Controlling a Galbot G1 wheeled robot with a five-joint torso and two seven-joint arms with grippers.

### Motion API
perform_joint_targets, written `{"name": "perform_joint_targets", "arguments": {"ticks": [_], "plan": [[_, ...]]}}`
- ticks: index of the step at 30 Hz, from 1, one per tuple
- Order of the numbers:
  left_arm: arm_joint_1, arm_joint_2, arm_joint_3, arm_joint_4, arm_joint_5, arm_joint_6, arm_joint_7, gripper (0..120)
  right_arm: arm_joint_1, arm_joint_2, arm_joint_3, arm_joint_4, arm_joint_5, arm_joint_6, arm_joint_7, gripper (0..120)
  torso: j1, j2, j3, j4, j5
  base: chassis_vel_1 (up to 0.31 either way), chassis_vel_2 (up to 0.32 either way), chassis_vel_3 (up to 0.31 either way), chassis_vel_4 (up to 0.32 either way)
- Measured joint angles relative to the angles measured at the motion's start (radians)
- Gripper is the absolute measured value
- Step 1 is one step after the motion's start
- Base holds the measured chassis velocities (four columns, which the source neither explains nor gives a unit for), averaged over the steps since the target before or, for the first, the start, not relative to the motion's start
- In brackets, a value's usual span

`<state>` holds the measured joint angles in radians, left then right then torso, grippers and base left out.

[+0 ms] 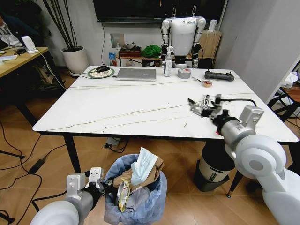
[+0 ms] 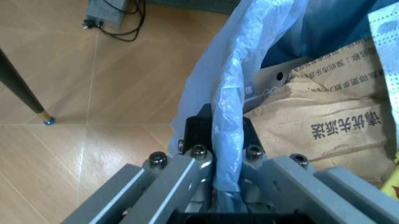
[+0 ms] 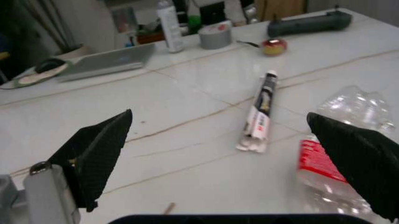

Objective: Pick up the trash bin and place the trash from the table into it.

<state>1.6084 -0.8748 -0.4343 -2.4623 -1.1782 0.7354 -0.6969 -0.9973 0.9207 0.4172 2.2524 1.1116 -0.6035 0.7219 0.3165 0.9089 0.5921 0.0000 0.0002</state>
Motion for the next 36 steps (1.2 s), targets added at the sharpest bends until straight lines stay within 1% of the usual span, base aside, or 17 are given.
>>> {"name": "perform_joint_targets", "arguments": {"ticks": [4, 5, 9, 14, 21, 29, 32, 33, 35, 36], "plan": [[-0.011, 0.011, 0.009, 0.004, -0.007, 0.000, 0.003, 0, -0.032, 0.002, 0.029, -0.010, 0.031, -0.021, 0.072, 100, 0.000, 0.000, 0.000, -0.0002, 0.0000, 0.000, 0.000, 0.000, 0.000], [-0.019, 0.014, 0.015, 0.009, -0.009, 0.000, 0.004, 0, -0.040, 0.005, 0.030, -0.008, 0.064, -0.032, 0.113, 100, 0.000, 0.000, 0.000, 0.0000, 0.0000, 0.000, 0.000, 0.000, 0.000], [-0.035, 0.013, 0.025, 0.016, -0.015, 0.000, 0.006, 0, -0.061, 0.006, 0.033, 0.001, 0.084, -0.042, 0.149, 100, 0.000, 0.000, 0.000, 0.0000, -0.0001, 0.000, 0.000, 0.000, 0.000], [-0.037, 0.008, 0.026, 0.017, -0.016, 0.000, 0.009, 0, -0.086, 0.005, 0.034, 0.011, 0.084, -0.047, 0.158, 100, 0.000, 0.000, 0.000, 0.0000, -0.0001, 0.000, 0.000, 0.000, 0.000], [-0.029, 0.006, 0.020, 0.015, -0.009, 0.000, 0.021, 0, -0.148, 0.005, 0.028, 0.013, 0.019, -0.055, 0.140, 100, 0.000, 0.000, 0.000, 0.0000, -0.0002, 0.000, 0.000, 0.000, 0.000], [-0.025, 0.007, 0.016, 0.010, -0.008, 0.000, 0.023, 0, -0.164, 0.004, 0.011, 0.005, -0.006, -0.055, 0.130, 100, 0.000, 0.000, 0.000, 0.0000, -0.0002, 0.000, 0.000, 0.000, 0.000], [-0.021, 0.009, 0.007, 0.004, -0.008, 0.000, 0.025, 0, -0.167, 0.008, 0.000, -0.005, -0.019, -0.055, 0.125, 94, 0.000, 0.000, 0.000, 0.0000, -0.0002, 0.000, 0.000, 0.000, 0.000], [-0.018, 0.011, 0.002, 0.002, -0.009, 0.000, 0.027, 0, -0.168, 0.009, -0.003, -0.008, -0.022, -0.054, 0.123, 88, 0.000, 0.000, 0.000, 0.0000, -0.0002, 0.000, 0.000, 0.000, 0.000], [-0.015, 0.014, -0.004, -0.001, -0.010, 0.000, 0.029, 0, -0.168, 0.009, -0.005, -0.012, -0.026, -0.054, 0.121, 79, 0.000, 0.000, 0.000, 0.0000, -0.0002, 0.000, 0.000, 0.000, 0.000], [-0.015, 0.014, -0.004, -0.001, -0.010, 0.000, 0.029, 0, -0.168, 0.009, -0.005, -0.012, -0.026, -0.054, 0.121, 79, 0.000, 0.000, 0.000, 0.0000, -0.0002, 0.000, 0.000, 0.000, 0.000]]}}
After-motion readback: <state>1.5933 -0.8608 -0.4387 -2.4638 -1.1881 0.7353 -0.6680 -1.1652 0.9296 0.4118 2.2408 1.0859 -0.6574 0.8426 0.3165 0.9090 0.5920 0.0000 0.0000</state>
